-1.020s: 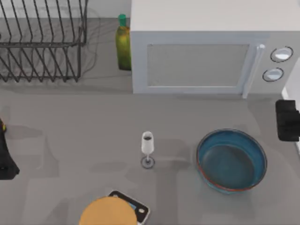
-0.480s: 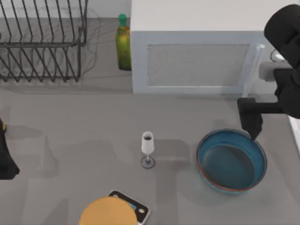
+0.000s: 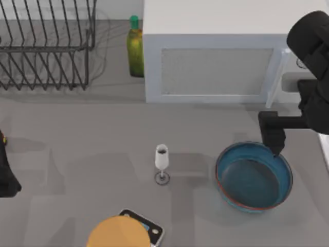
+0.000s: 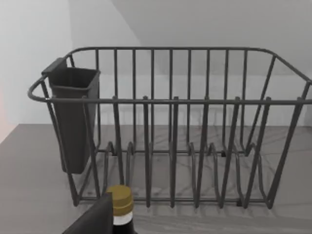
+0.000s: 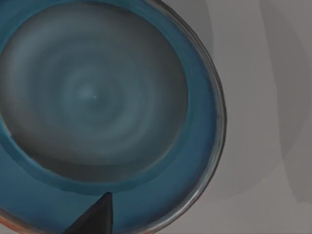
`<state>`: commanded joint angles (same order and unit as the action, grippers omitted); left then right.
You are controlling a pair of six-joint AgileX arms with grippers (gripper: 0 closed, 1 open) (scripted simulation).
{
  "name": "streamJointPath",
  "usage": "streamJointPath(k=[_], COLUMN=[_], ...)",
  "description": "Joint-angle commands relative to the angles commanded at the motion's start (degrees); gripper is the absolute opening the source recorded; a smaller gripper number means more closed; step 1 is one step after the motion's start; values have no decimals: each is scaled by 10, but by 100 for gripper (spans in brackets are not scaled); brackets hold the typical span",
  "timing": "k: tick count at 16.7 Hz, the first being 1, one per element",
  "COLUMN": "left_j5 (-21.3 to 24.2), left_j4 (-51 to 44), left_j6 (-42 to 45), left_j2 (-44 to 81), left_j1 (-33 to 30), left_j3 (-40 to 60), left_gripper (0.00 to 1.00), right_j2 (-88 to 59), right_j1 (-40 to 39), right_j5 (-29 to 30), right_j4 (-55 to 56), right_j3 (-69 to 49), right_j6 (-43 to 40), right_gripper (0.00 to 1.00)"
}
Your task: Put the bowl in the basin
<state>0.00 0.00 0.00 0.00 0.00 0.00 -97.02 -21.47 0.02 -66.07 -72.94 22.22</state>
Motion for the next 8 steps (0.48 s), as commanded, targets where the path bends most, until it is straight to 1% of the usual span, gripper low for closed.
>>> streamJointPath(k=[6, 8], left_j5=[0, 0], left_j4=[0, 0], left_j6=[0, 0], left_j2=[0, 0], left_j1=[0, 0], left_j3=[0, 0], left_gripper=[100, 100], right_j2=[-50, -63], right_j1=[-3, -3], right_j5=[0, 0], right_j4=[160, 194], right_j3=[102, 127], right_j6=[3, 4], right_gripper=[100, 100])
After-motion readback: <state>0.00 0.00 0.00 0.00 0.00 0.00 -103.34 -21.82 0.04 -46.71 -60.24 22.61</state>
